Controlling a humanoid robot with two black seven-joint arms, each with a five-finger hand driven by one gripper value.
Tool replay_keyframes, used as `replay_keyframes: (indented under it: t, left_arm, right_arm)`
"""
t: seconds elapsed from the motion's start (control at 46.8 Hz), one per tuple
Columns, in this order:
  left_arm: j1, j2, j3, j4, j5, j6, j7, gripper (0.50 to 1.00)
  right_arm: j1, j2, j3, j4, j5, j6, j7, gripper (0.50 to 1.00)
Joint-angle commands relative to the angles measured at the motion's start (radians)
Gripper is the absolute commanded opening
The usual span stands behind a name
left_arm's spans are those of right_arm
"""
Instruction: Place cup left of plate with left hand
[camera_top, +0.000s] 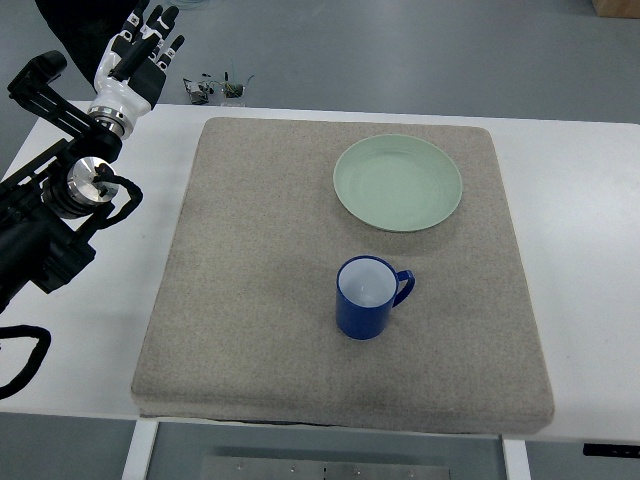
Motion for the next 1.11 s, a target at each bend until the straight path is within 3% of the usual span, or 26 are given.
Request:
replay_keyframes:
  t: [0.0,1.089]
  left_arm:
    - [0.0,0.0,0.0,0.0,0.0,0.0,0.0,0.996]
    - [0.002,0.0,0.005,-0.018,0.002,0.003,0.007,0.994]
  right_arm:
    - [0.0,0.0,0.0,0.001,0.0,0.0,0.0,0.934]
    - [0.001,0.0,0.0,0.001,0.0,0.0,0.0,0.934]
